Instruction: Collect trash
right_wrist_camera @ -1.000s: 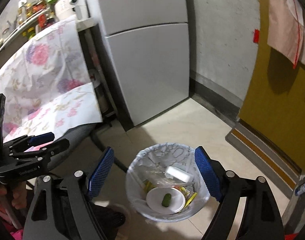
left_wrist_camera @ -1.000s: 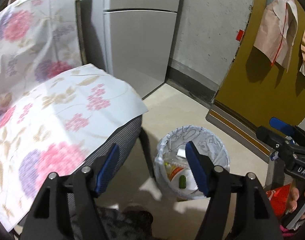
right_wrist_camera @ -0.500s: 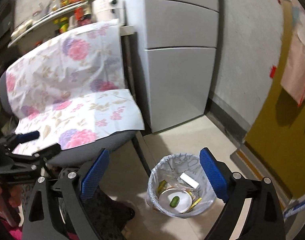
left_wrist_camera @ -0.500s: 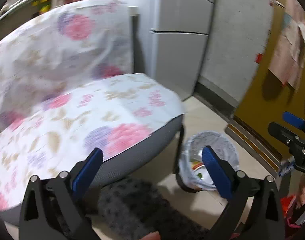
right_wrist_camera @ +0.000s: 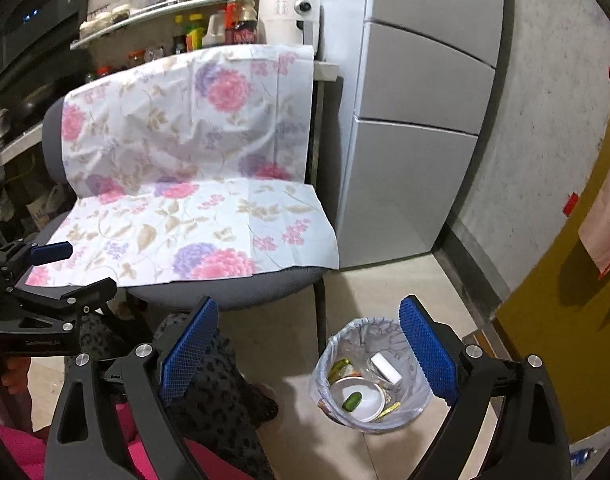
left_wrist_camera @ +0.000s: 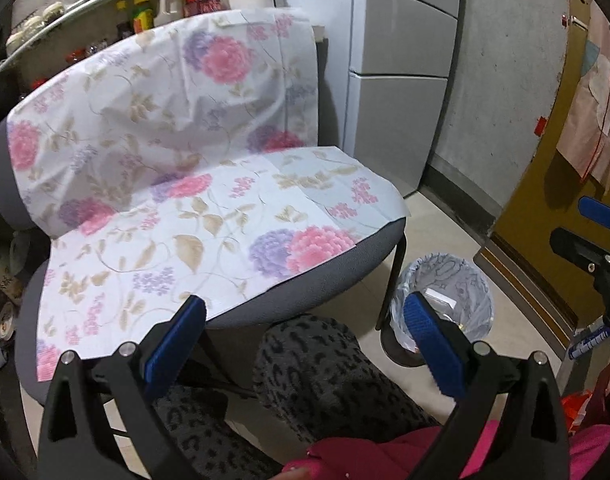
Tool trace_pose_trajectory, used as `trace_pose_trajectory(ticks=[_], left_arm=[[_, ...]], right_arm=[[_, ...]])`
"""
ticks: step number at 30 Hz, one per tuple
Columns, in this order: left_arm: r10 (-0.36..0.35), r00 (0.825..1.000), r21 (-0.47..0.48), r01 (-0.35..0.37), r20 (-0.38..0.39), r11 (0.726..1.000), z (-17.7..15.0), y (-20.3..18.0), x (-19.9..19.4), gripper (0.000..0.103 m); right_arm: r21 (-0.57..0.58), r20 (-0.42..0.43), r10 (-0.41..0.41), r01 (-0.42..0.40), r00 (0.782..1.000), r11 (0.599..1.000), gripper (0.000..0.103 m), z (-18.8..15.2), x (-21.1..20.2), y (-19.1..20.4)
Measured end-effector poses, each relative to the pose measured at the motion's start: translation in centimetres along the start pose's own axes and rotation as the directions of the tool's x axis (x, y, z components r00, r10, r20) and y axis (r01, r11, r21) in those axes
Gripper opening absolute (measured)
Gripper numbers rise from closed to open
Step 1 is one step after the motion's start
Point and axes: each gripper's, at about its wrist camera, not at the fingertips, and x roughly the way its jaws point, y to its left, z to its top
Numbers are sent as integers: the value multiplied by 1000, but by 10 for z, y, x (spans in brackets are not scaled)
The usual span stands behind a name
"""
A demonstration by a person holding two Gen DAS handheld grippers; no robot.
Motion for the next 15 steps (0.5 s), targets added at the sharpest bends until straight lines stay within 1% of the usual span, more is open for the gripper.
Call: trace_pose_trajectory(ticks=[7,15], left_arm=[[58,998,-15,-58,-2,998,0,10,-22,96],[74,997,-33,-74,3,997,0,18,-26,96]], right_arm=[[-7,14,12,-11,1000,1000,91,7,-16,4],[-5,16,11,-11,1000,1000,91,8,-18,4]])
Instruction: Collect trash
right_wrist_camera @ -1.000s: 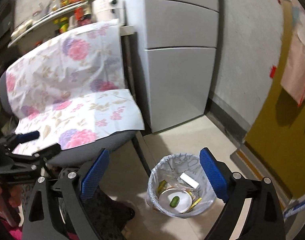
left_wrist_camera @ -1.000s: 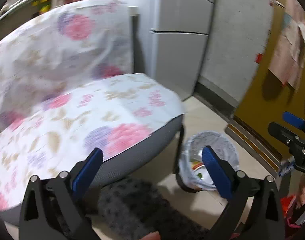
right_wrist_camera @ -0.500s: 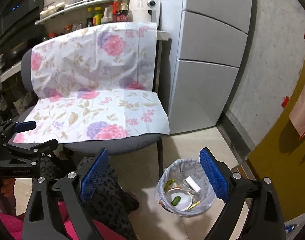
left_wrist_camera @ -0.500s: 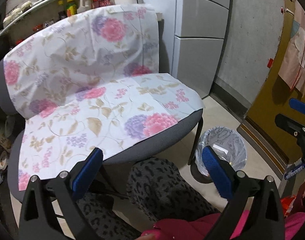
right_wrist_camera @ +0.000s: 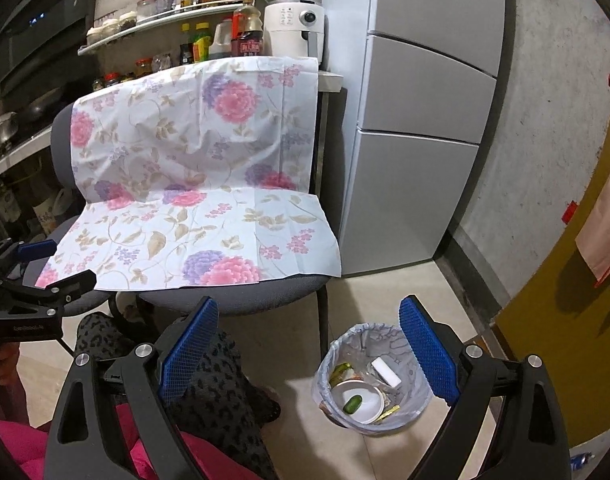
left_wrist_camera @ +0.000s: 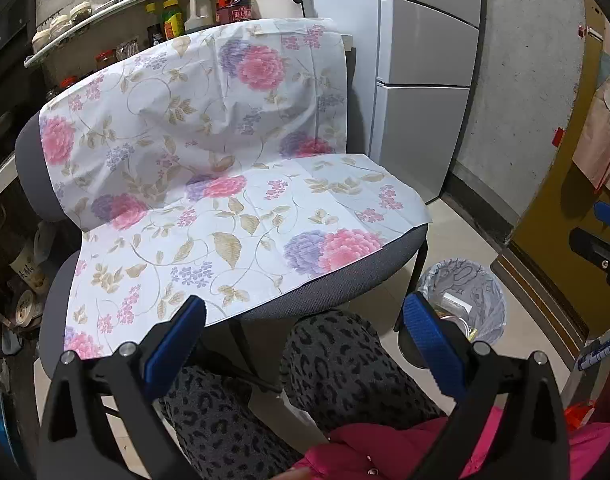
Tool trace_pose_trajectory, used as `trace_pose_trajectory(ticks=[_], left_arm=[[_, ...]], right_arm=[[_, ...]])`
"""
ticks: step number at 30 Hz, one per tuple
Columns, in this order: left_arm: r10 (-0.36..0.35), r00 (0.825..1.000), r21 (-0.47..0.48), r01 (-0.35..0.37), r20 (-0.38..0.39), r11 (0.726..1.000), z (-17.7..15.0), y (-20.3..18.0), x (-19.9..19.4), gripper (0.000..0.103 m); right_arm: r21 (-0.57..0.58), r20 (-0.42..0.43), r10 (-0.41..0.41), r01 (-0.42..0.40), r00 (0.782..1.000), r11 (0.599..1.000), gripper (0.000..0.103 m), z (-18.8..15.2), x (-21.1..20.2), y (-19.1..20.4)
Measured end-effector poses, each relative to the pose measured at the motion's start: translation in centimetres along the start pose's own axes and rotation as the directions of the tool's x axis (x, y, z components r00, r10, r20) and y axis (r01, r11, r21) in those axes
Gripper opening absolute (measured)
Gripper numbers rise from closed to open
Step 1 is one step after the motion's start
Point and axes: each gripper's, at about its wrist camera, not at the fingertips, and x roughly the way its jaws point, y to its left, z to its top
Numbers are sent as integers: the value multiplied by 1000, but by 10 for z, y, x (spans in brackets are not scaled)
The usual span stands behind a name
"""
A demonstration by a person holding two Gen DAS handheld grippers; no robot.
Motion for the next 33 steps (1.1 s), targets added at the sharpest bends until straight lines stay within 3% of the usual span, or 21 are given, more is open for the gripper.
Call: trace_pose_trajectory(ticks=[33], left_arm=[[1,1000,2,-1,11,1000,5,2,-2,96]], right_arm=[[15,-2,-9,9,1000,1000,91,-1,6,-5]])
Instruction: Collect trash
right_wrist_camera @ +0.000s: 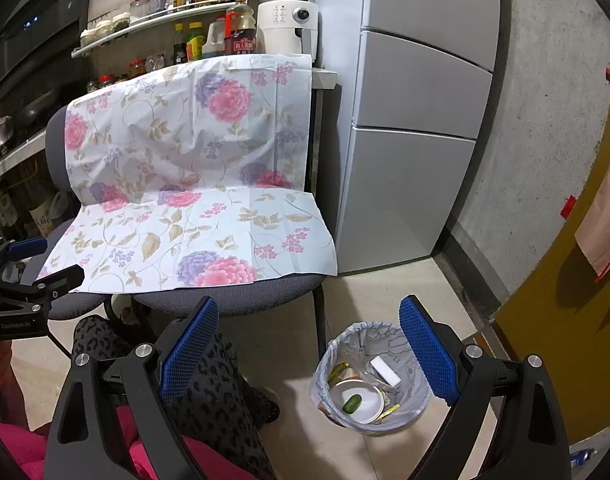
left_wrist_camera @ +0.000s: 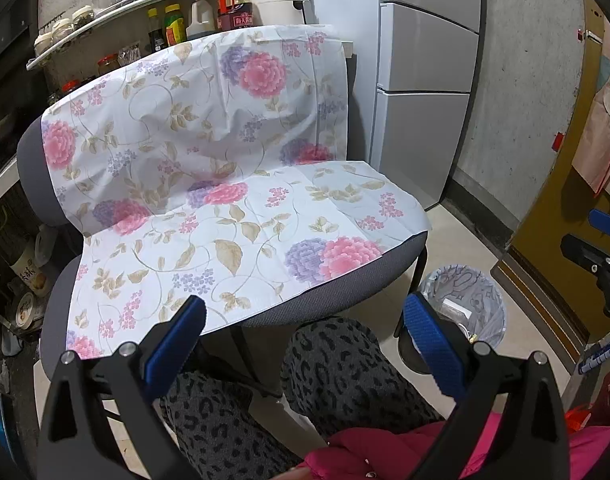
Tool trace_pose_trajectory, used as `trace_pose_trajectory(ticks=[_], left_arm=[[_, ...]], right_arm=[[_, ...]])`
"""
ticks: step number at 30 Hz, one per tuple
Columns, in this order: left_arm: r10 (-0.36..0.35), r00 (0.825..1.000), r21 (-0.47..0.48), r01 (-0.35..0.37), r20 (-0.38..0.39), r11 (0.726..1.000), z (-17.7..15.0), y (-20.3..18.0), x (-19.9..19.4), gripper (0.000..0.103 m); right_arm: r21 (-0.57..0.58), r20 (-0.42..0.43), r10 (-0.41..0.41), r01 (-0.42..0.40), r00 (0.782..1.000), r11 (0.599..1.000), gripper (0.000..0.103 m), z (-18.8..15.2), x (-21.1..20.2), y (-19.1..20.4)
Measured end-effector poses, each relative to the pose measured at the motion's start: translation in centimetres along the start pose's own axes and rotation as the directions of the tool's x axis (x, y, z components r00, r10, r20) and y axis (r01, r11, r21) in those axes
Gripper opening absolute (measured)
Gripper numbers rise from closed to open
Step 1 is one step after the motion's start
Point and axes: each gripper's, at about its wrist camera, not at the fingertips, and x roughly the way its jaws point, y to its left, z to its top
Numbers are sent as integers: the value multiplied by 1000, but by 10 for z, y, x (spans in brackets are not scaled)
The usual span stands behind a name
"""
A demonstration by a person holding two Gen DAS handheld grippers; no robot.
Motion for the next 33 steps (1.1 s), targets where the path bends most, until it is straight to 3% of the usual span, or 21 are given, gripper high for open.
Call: trace_pose_trajectory(ticks=[33], left_arm=[[-4,1000,0,4,1,1000,0,1,0,96]], right_arm=[[1,-2,-2,2,1000,1000,91,-1,2,-1]])
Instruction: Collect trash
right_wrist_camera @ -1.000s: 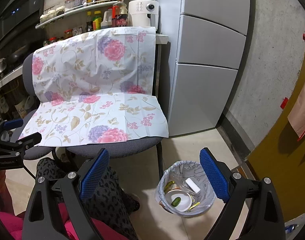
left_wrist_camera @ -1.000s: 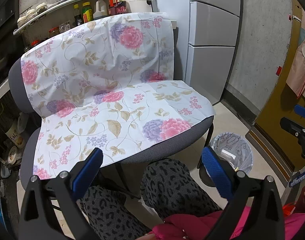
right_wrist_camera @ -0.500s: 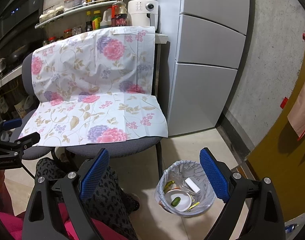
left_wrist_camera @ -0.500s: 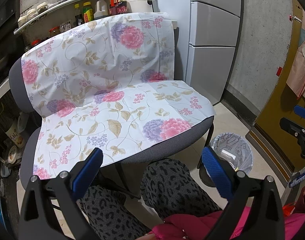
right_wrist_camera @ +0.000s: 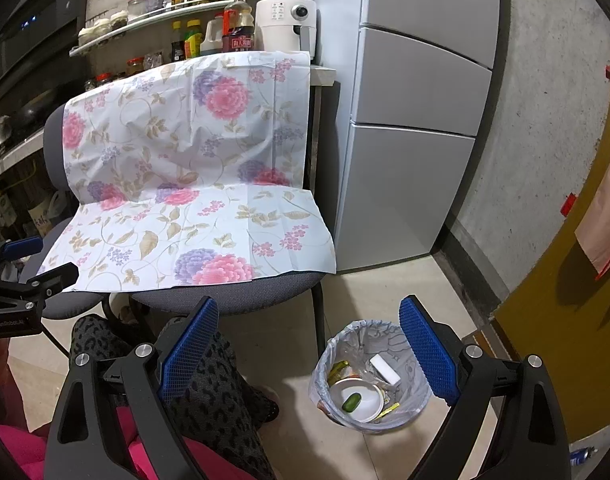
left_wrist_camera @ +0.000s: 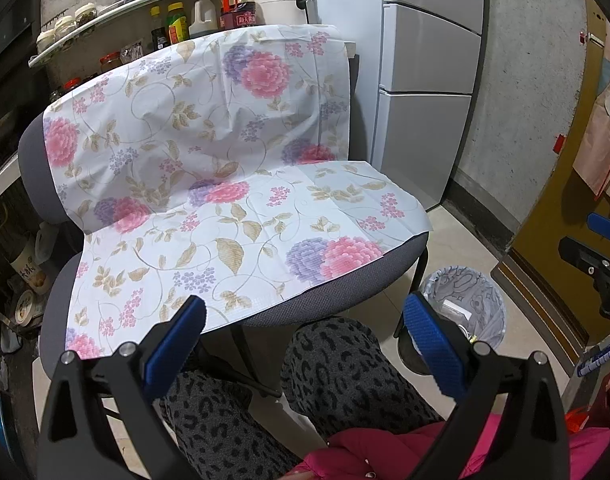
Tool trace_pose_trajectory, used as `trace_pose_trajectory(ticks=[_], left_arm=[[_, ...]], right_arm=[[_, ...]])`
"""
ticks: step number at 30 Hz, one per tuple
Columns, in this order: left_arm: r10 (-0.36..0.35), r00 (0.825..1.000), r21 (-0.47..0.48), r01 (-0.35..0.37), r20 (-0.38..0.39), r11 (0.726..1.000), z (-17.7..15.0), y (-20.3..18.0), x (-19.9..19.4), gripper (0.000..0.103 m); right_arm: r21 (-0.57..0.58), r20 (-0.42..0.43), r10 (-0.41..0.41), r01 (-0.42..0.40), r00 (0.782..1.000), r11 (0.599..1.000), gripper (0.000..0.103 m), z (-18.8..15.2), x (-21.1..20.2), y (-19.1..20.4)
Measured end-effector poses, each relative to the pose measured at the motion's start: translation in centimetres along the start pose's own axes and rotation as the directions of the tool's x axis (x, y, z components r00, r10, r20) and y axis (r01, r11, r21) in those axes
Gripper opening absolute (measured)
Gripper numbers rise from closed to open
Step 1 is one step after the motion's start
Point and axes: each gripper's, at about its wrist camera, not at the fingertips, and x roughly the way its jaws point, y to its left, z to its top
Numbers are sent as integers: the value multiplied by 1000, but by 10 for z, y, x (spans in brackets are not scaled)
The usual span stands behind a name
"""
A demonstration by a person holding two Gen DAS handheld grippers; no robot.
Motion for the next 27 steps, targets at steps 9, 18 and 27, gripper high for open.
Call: trace_pose_trajectory(ticks=[9,18,27], left_arm=[[-1,1000,-1,1,-1,1000,0,1,1,96],[35,999,-10,-35,8,999,1,0,5,96],[0,998,-116,-8,-71,993,-6,31,43,96]], right_arm=[[1,-2,-1,1,1000,1000,91,-2,3,-2],[12,-19,-9,9,1000,1000,91,-8,10,1],[10,-83,32,-31,996,999,91,3,52,16]])
